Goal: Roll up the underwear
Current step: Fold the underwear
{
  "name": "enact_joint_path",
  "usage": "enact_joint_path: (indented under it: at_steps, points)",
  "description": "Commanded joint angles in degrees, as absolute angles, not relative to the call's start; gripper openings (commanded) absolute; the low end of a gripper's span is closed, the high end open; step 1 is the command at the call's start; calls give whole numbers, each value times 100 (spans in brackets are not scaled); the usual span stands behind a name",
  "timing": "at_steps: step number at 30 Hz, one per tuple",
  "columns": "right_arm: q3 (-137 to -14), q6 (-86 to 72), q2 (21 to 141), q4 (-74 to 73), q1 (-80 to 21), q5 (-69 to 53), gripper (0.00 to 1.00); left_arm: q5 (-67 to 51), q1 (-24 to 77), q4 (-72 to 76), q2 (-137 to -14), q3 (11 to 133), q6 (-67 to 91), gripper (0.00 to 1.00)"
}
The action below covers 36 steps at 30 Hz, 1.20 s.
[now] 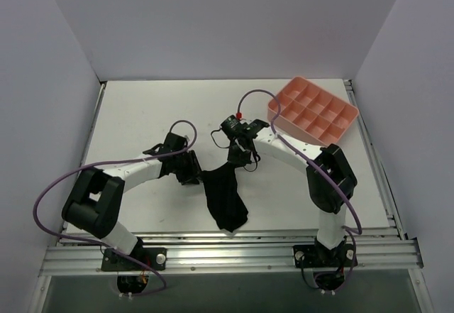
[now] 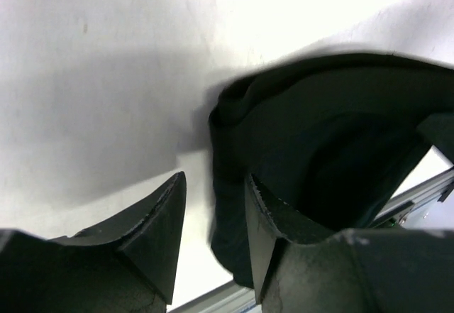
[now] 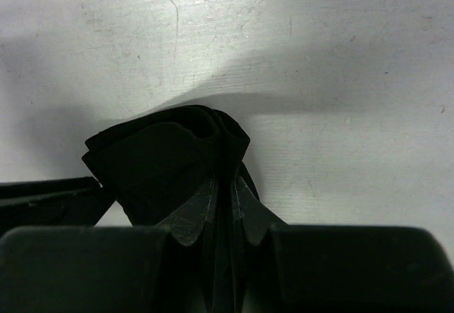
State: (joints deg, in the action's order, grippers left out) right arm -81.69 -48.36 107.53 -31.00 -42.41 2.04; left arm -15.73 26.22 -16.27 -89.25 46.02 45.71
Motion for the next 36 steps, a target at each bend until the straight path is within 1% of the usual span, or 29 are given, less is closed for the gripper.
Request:
enact_joint_path:
  at_steps: [1,2,3,6,7,10,24,36]
  points:
    - [-8446,-4720,10863,-3234,-4342,185,0,-1731,2531,-1239,-9245,5009,4403,44]
    - [-8498,-4711,10881,-3252,-4377,176,0,-1731,2514,-1239,-9298,5036,4412,41]
    - [-8525,-4685,10898,-3235,-4377,167,0,-1740,2479,-1222,-9351,5062,4430,33]
    - [-8613,-4580,10925,-3208,-4438,115,0,-1775,2435,-1195,-9509,5141,4447,18]
    - [-8631,-4562,10934,-3182,-4465,88,0,-1784,2435,-1178,-9553,5150,4447,10]
    - [-8692,-4439,10977,-3085,-4552,-157,0,-1802,2417,-1116,-9597,5150,4456,3]
    - [-8956,-4280,11522,-2821,-4939,-527,0,-1837,2391,-1169,-9694,5370,4456,2]
    - [-9079,-4500,11953,-2268,-4983,-615,0,-1872,2391,-1151,-9782,5265,4491,3]
